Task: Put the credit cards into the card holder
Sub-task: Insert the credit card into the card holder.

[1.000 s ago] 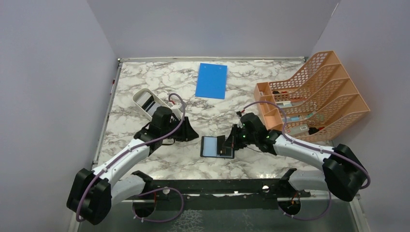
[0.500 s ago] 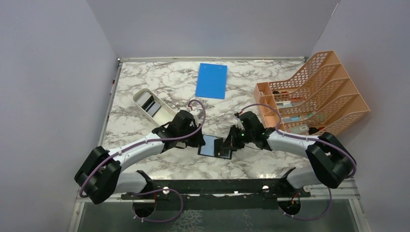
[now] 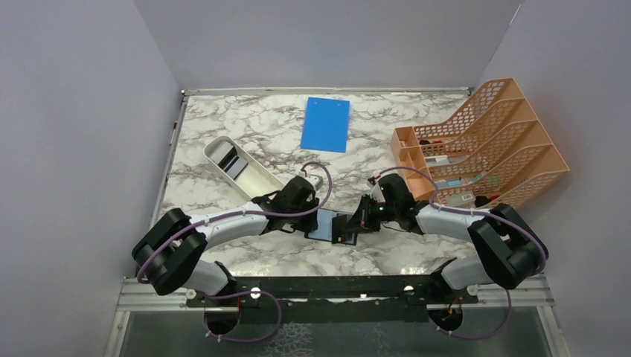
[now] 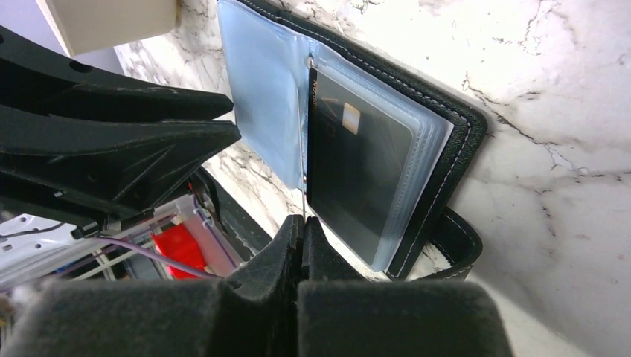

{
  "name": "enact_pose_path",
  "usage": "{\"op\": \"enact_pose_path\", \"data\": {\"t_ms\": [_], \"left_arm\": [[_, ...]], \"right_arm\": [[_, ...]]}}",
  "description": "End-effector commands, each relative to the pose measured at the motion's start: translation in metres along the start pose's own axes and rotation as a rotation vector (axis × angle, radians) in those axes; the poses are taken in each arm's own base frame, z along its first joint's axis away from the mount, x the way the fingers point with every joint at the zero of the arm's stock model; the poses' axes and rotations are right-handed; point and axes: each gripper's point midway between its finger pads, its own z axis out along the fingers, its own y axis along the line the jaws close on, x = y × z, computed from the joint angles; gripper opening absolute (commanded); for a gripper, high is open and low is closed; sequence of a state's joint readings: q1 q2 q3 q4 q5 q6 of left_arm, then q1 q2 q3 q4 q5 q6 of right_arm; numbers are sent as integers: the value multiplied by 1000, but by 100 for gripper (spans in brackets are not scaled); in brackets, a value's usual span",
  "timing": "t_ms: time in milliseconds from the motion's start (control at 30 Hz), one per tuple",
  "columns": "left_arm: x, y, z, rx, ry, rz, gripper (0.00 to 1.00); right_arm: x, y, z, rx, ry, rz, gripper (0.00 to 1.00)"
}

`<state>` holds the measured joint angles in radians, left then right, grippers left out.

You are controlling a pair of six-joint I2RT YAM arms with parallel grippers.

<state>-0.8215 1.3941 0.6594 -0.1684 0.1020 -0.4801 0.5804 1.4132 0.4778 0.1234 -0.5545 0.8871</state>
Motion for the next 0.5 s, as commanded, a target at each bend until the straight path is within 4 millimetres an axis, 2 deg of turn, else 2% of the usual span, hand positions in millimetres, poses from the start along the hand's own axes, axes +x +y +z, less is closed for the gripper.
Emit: {"op": "enact_pose_path", "data": {"t_ms": [0, 300, 467], "left_arm": [[-14, 2, -2, -44, -45, 29, 30], [-6, 8, -1, -66, -31, 29, 41], [-3, 5, 2, -45, -12, 43, 41]], "right_arm": [[-2, 10, -2, -58, -5, 20, 1], [-3, 11, 4, -86, 5, 26, 1], [-6, 7, 7, -74, -11, 27, 1]]}}
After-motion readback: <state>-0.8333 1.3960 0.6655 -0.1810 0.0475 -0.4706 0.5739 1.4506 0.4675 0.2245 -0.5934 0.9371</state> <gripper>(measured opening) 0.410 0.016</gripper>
